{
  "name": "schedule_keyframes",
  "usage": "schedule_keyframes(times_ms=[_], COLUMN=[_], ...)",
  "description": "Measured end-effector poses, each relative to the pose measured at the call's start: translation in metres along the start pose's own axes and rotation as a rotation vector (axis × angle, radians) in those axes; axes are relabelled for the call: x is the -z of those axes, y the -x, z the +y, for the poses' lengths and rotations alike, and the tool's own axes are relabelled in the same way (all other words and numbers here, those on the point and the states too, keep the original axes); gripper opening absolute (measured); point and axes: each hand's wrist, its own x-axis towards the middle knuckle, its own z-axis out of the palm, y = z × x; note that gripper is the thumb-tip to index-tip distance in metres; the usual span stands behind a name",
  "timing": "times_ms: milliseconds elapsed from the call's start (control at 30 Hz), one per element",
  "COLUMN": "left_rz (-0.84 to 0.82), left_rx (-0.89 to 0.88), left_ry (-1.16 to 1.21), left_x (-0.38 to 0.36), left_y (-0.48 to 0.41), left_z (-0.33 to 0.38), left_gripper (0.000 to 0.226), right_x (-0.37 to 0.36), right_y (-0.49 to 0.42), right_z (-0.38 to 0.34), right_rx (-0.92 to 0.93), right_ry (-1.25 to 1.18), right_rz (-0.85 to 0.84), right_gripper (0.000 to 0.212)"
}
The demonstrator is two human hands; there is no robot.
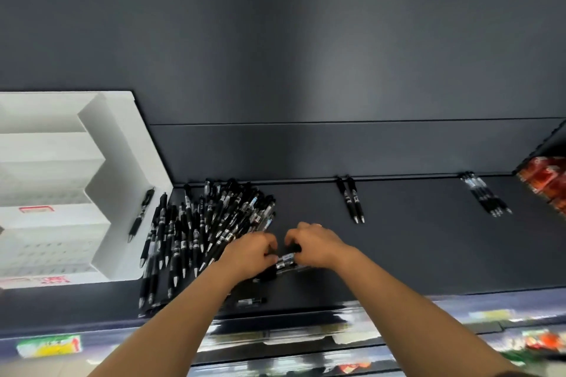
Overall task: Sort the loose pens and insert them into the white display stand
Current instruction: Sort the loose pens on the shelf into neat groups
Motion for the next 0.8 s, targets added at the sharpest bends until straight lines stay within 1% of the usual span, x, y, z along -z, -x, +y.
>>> schedule_keyframes(times_ms=[67,100,200,300,400,500,600,667,700,800], left_rz=[-0.031,-0.01,0.104,0.161,0.2,0.219,0.22,0.204,0.197,0.187], left_rx=[-0.045,-0.067,-0.148,-0.155,-0.103,-0.071,-0.064,-0.05,-0.037,-0.003], left_ry=[-0.057,-0.084,-0.183,-0.301,-0.332,-0.313,-0.262,-0.247,-0.245,-0.226], left_x=[-0.007,-0.01,-0.017,-0.021,-0.023,-0.023,-0.024,-0.026,-0.027,-0.028], left_y=[0.006,0.009,0.013,0.013,0.01,0.006,0.003,0.001,0.0,-0.003], left_z=[-0.001,0.0,0.004,0.005,0.0,-0.002,-0.001,-0.001,0.0,0.0], left_gripper=[0.039,0.042,0.037,0.028,0.035,0.035,0.026,0.031,0.032,0.032], right_x=[-0.002,-0.003,-0.005,-0.008,-0.012,-0.018,-0.024,-0.028,-0.031,-0.033], right_y=[0.006,0.009,0.018,0.022,0.023,0.02,0.016,0.015,0.014,0.011], right_z=[-0.003,-0.003,-0.003,-0.002,-0.005,-0.007,-0.011,-0.017,-0.02,-0.028], right_rx=[-0.083,-0.135,-0.334,-0.495,-0.557,-0.572,-0.512,-0.437,-0.395,-0.343], right_ry=[0.049,0.048,-0.003,-0.083,-0.162,-0.302,-0.47,-0.566,-0.577,-0.509], right_rz=[0.011,0.017,0.066,0.115,0.12,0.174,0.246,0.211,0.176,0.121], right_gripper=[0.041,0.042,0.042,0.031,0.012,0.02,0.008,0.004,0.004,0.015])
